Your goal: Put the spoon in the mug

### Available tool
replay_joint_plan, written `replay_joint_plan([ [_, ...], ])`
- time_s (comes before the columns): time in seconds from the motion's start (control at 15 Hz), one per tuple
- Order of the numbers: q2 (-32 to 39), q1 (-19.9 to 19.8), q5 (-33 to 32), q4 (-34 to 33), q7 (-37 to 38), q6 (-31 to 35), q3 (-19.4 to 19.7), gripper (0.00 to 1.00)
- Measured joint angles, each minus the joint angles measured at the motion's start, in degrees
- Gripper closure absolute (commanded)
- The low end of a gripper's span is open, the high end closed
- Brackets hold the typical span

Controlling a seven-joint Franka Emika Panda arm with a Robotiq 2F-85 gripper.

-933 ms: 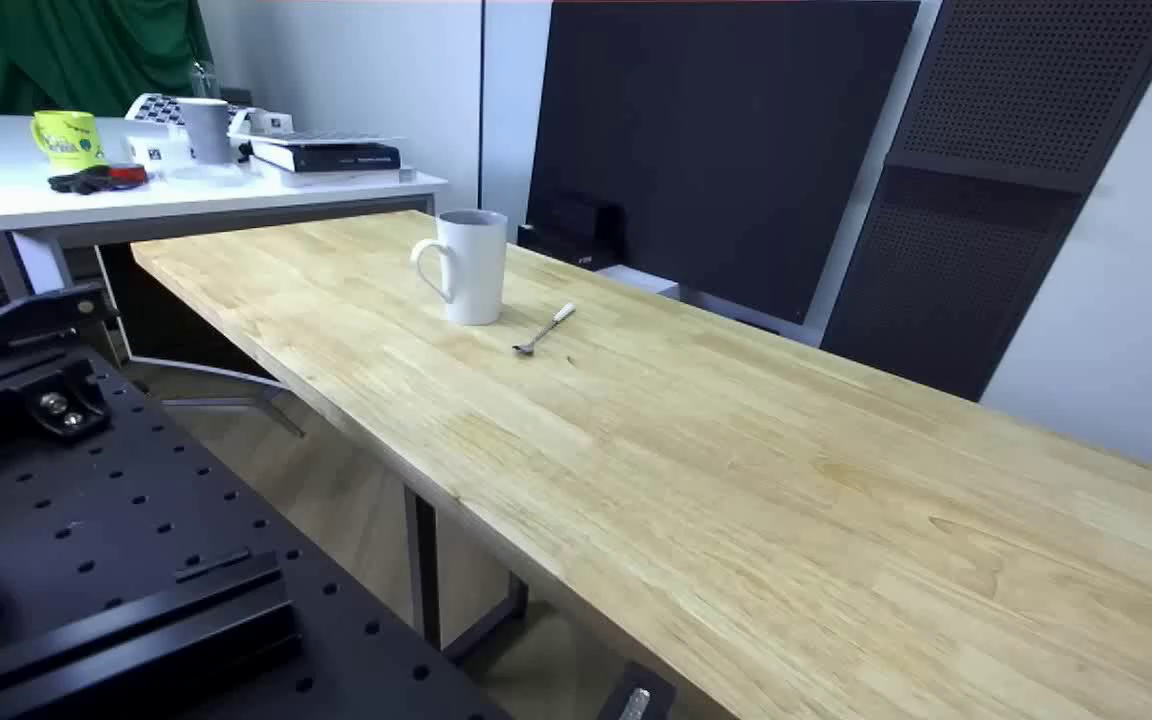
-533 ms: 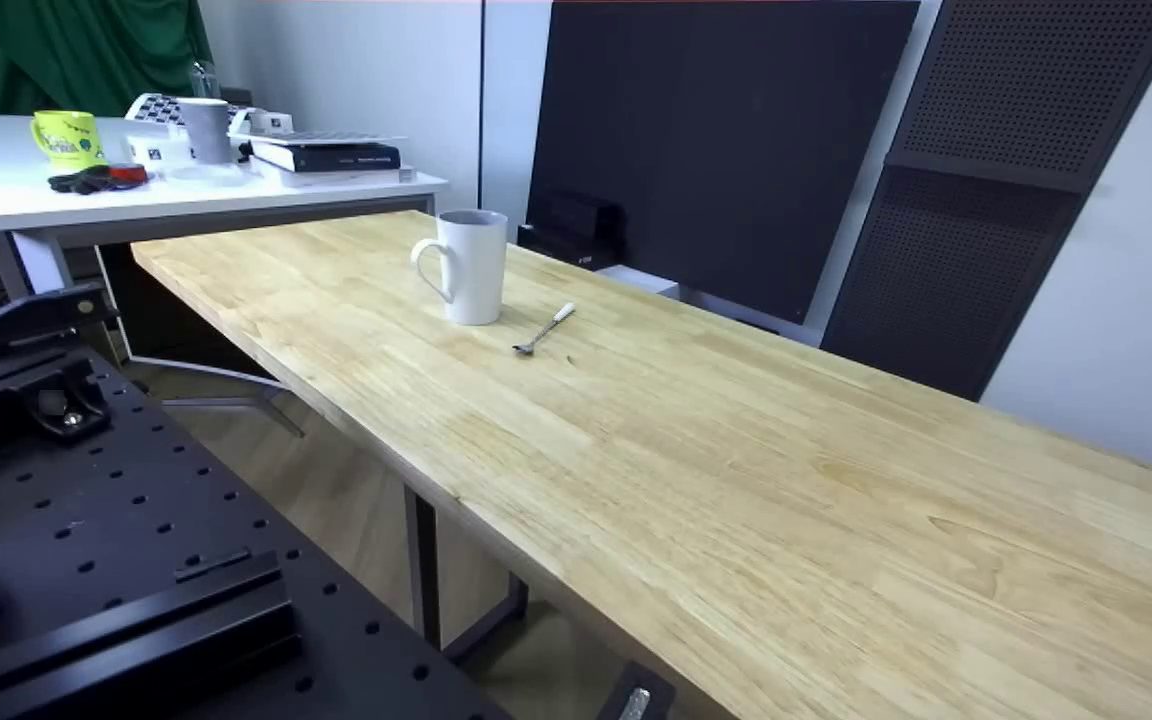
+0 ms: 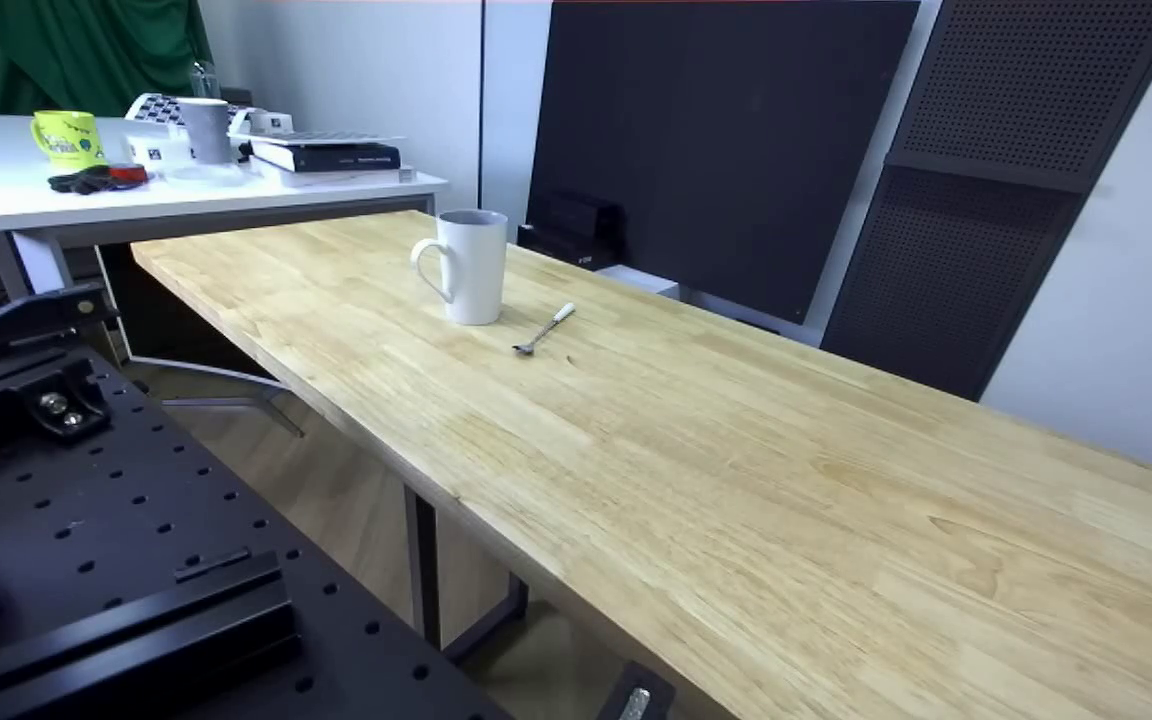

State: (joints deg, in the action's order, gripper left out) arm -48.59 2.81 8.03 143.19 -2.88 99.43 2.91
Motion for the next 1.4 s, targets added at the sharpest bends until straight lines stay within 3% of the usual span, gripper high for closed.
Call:
replay_joint_plan([
  [0.33, 1.71, -0.69, 0.0, 0.72, -1.89, 1.99, 0.5, 0.0],
  [0.6, 6.89, -0.82, 0.0, 2.55, -4.24, 7.34, 1.2, 0.0],
  [1.4, 37.16, -0.62, 2.32, 1.31, -11.15, 29.86, 1.61, 0.0],
])
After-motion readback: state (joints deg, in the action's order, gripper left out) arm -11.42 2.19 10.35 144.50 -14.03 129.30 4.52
